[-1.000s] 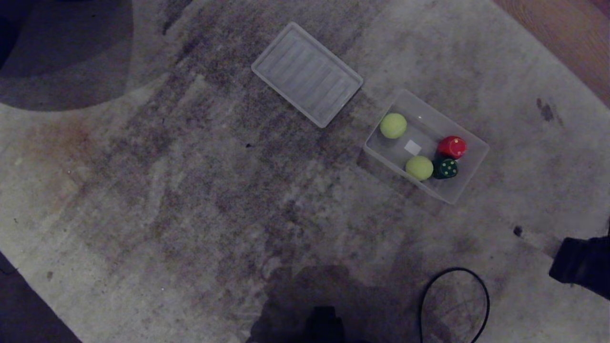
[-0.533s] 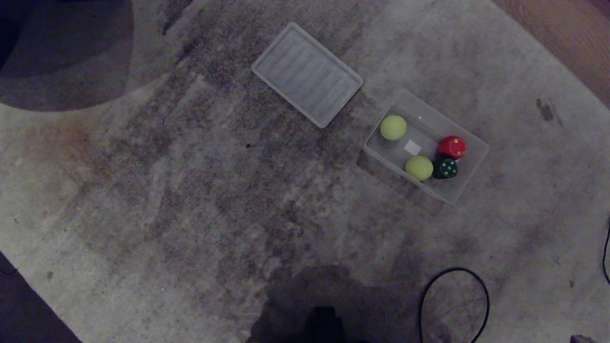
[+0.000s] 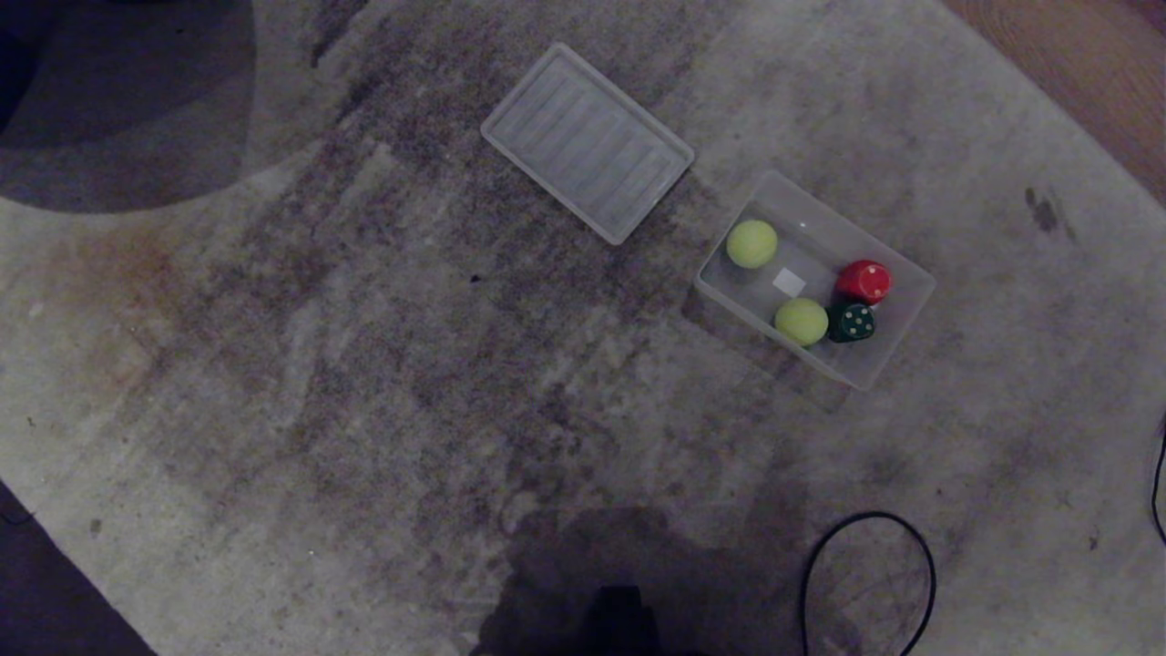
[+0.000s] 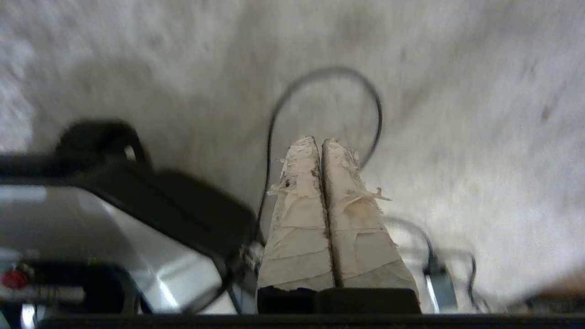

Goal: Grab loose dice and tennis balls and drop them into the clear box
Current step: Pick up toys out of the box

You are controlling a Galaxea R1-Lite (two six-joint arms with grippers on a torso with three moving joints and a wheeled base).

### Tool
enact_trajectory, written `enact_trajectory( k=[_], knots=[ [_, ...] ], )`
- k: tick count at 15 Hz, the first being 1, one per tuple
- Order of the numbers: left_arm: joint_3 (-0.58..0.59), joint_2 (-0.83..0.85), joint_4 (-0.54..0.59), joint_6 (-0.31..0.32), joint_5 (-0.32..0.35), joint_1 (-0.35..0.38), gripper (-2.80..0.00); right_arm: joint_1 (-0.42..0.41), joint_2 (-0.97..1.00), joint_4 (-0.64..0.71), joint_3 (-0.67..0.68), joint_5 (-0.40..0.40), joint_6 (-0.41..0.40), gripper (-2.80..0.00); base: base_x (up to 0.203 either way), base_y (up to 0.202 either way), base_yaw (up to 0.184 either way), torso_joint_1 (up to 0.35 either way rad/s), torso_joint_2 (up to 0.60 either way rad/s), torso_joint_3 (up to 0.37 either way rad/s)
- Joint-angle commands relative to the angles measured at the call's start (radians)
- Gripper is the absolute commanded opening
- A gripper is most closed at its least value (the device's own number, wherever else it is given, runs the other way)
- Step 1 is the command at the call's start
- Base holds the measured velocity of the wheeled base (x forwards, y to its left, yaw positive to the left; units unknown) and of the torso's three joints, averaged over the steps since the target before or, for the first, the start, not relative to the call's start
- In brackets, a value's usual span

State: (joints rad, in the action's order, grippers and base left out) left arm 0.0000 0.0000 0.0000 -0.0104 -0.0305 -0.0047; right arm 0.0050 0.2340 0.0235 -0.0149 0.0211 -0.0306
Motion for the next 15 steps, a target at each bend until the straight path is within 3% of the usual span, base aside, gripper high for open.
enact_trajectory(
  k=[1,3,15],
  knots=[
    [0.002,0.001,0.000,0.000,0.000,0.000,-2.80,0.006,-0.165,0.002,0.004,-0.001,0.000,-2.80,0.000,0.000,0.000,0.000,0.00,0.000],
    [0.002,0.002,0.000,0.000,0.000,0.000,-2.80,-0.001,-0.238,-0.002,0.006,-0.001,0.003,-2.80,0.000,0.000,0.000,0.000,0.00,0.000],
    [0.002,0.002,0.000,0.003,0.004,0.000,-2.80,-0.004,-0.232,-0.004,0.007,-0.003,0.021,-2.80,0.000,0.000,0.000,0.000,0.00,0.000]
  ],
)
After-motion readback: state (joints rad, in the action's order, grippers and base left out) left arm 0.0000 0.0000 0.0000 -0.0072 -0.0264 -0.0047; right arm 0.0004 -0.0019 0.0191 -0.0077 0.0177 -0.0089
